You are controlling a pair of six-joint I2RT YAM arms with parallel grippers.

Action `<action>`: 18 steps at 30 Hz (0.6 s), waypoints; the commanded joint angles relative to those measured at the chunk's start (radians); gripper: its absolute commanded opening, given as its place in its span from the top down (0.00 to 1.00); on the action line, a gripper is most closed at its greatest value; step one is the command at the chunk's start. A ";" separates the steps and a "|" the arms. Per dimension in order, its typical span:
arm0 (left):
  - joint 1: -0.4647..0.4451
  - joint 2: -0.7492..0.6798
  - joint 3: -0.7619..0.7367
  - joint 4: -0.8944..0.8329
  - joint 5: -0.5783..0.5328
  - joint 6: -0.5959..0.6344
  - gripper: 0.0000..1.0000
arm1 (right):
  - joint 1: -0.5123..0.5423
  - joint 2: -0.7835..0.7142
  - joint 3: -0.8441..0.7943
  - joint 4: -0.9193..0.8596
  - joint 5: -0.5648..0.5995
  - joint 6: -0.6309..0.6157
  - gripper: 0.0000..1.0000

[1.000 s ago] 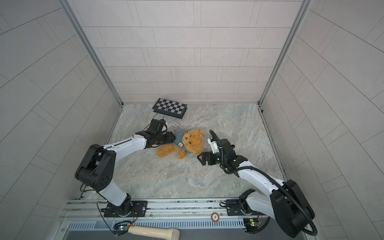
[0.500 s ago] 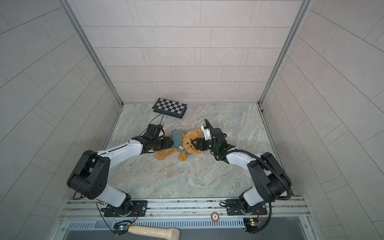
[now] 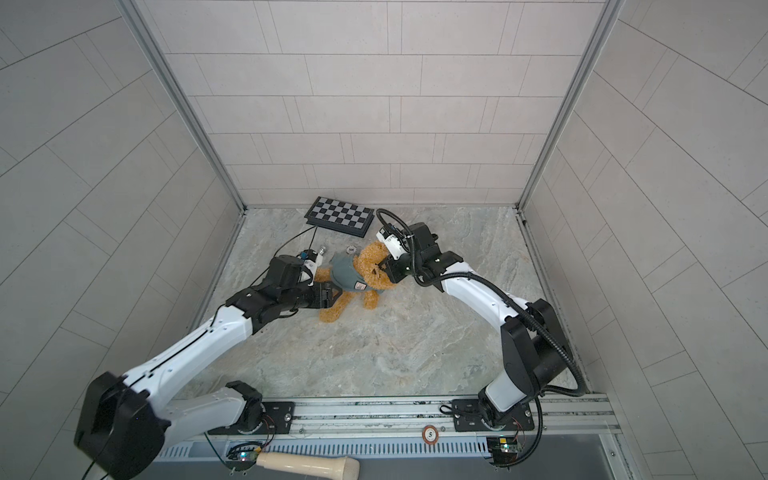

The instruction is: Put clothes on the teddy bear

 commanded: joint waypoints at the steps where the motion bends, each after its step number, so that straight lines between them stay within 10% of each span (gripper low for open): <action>1: -0.057 -0.095 0.116 -0.048 0.160 0.167 0.20 | 0.038 -0.059 0.010 -0.161 -0.087 -0.256 1.00; 18: -0.067 -0.034 0.275 -0.080 0.350 0.243 0.05 | 0.127 -0.294 -0.072 -0.046 -0.264 -0.553 1.00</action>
